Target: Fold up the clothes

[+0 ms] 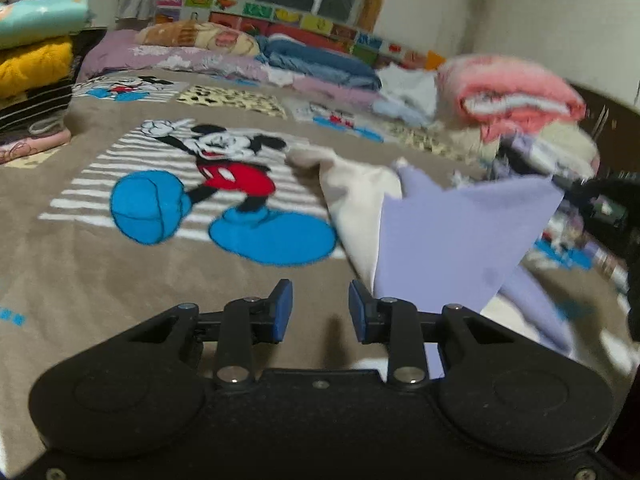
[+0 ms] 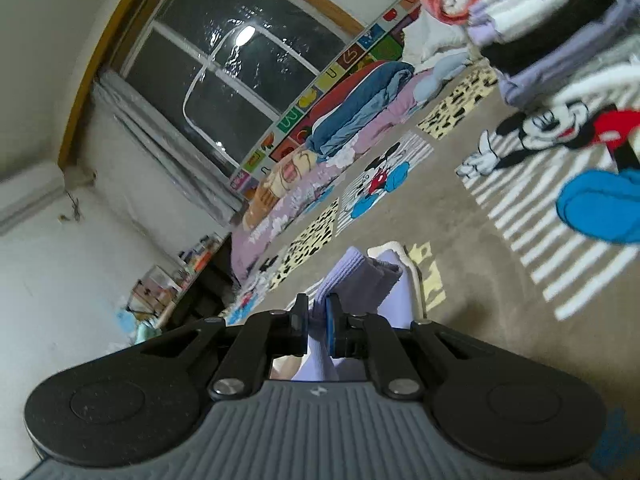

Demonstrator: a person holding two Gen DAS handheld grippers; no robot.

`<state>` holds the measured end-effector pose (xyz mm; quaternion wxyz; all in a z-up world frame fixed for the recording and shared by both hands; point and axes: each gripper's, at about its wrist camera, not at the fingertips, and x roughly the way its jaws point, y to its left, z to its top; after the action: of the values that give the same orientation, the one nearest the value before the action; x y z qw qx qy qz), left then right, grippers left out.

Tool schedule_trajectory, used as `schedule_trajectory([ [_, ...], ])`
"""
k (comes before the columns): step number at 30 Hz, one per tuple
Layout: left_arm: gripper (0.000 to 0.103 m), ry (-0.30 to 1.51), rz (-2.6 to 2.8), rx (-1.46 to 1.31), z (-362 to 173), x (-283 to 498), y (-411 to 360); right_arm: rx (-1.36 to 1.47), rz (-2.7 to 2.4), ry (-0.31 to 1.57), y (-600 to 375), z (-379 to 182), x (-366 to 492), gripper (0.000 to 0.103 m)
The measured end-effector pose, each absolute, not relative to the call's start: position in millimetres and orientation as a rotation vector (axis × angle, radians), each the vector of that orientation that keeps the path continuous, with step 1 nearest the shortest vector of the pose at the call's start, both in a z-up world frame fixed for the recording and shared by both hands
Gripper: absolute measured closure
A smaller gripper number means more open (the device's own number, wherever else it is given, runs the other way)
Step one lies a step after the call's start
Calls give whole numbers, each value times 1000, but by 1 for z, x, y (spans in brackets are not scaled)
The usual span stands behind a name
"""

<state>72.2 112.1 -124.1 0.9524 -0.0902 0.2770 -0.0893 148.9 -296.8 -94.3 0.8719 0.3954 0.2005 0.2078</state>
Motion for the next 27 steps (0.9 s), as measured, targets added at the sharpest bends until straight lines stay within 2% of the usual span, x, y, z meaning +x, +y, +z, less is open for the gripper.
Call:
schedule_trajectory([
  [1, 73, 576, -183, -171, -127, 73, 110, 845, 436, 416, -300, -100, 147, 92],
  [4, 54, 601, -185, -182, -126, 81, 105, 889, 437, 418, -307, -117, 141, 92],
  [8, 54, 600, -180, -297, -116, 113, 116, 936, 434, 443, -312, -146, 133, 92],
  [15, 54, 618, -166, -466, -95, 215, 131, 1008, 473, 428, -320, -172, 131, 92],
  [25, 55, 728, -106, -883, -138, 312, 172, 1076, 604, 381, -317, -176, 145, 92],
  [27, 61, 731, -133, -928, -145, 320, 175, 1077, 632, 377, -313, -175, 149, 92],
])
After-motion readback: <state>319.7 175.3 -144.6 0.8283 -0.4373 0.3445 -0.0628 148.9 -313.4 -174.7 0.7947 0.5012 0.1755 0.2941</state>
